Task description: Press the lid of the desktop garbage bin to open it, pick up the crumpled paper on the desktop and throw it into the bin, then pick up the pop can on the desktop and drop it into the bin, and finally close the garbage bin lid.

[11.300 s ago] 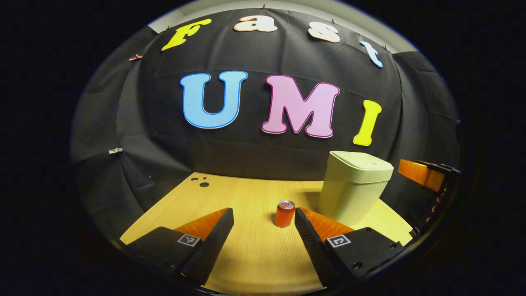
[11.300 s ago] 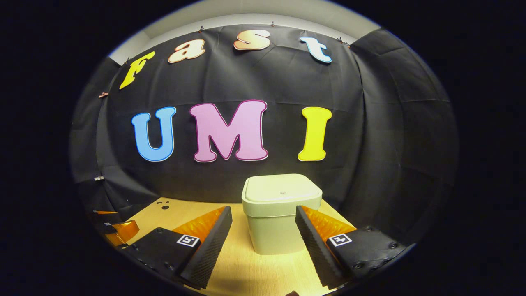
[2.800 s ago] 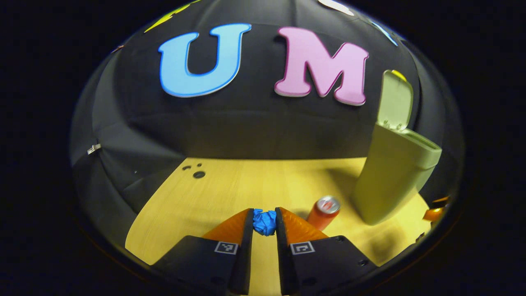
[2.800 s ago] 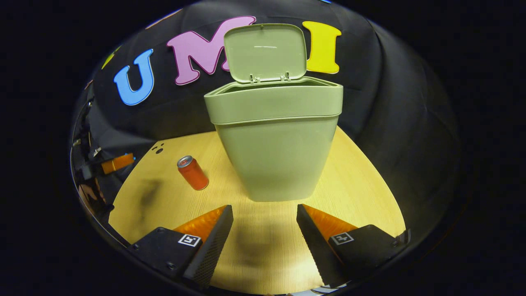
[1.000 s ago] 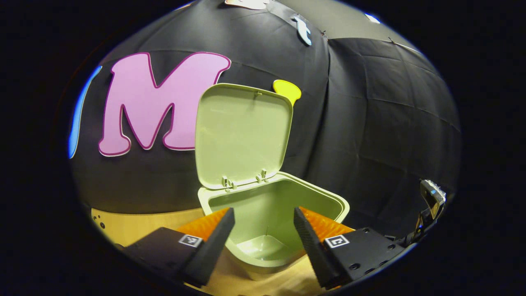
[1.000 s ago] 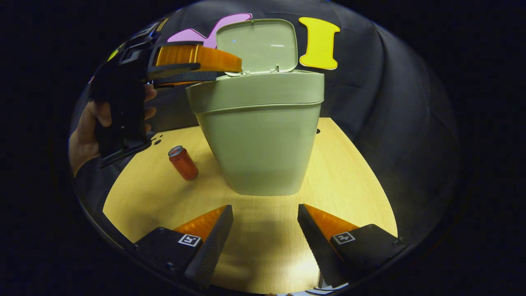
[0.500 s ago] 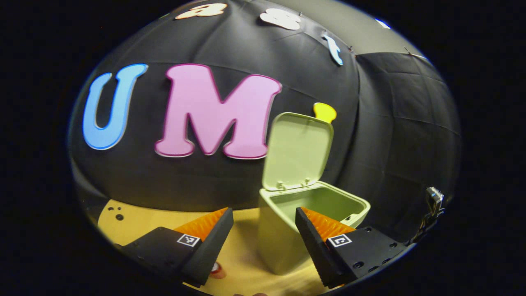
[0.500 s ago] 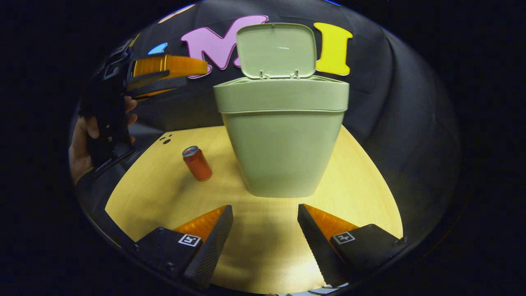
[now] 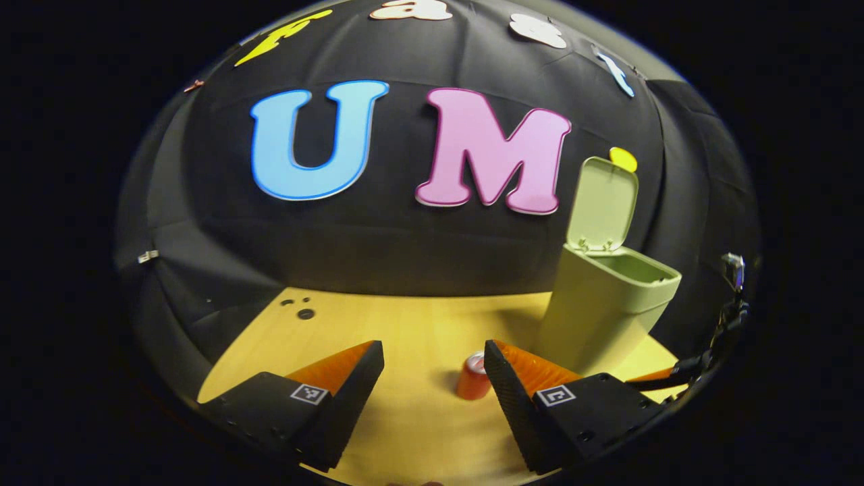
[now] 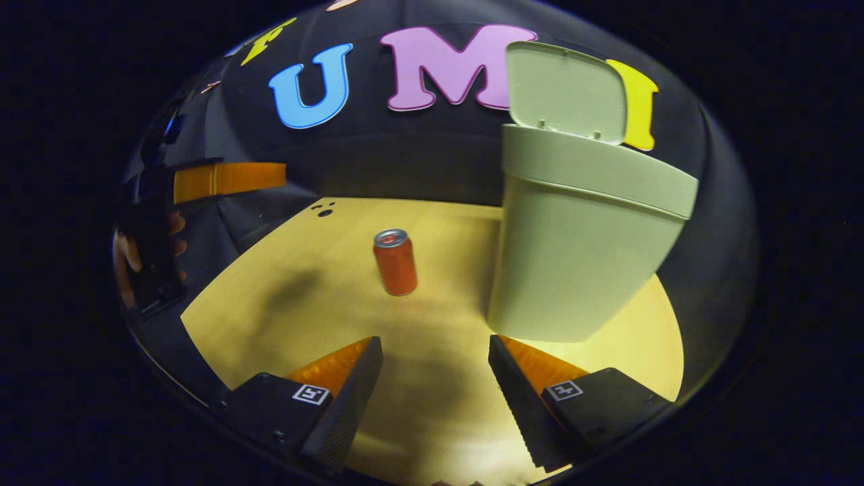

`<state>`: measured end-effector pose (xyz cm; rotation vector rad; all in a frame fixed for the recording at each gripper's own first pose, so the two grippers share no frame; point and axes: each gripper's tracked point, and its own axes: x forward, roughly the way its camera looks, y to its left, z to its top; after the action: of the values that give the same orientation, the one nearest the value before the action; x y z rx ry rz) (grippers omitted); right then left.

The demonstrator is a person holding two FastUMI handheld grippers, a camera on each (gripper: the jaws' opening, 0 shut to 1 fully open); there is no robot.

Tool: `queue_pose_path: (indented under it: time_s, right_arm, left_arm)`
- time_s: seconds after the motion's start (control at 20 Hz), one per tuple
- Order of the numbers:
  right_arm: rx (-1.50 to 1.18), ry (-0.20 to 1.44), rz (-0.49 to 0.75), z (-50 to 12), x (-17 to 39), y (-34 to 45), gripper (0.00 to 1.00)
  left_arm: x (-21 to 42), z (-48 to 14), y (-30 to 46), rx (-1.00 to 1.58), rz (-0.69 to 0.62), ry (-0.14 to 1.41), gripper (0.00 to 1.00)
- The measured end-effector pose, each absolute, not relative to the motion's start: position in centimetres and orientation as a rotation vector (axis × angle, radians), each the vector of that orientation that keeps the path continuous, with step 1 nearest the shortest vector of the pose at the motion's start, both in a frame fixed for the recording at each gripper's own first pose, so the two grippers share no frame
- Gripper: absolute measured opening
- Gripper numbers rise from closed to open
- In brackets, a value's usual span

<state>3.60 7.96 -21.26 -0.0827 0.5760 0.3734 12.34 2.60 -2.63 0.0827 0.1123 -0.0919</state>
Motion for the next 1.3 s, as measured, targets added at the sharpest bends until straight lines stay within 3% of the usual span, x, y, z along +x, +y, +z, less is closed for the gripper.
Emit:
queue_pose_path:
  time_s: [0.55, 1.3]
  right_arm:
    - [-0.132, 0.568, 0.436, -24.4, 11.4, 16.1, 0.99]
    - [-0.094, 0.611, 0.333, -29.8, 20.0, 17.4, 0.99]
  left_arm:
    - [4.3, -9.7, 11.7, -0.048, 0.145, 0.264, 0.96]
    - [3.9, -11.8, 15.4, -0.144, 0.282, 0.329, 0.96]
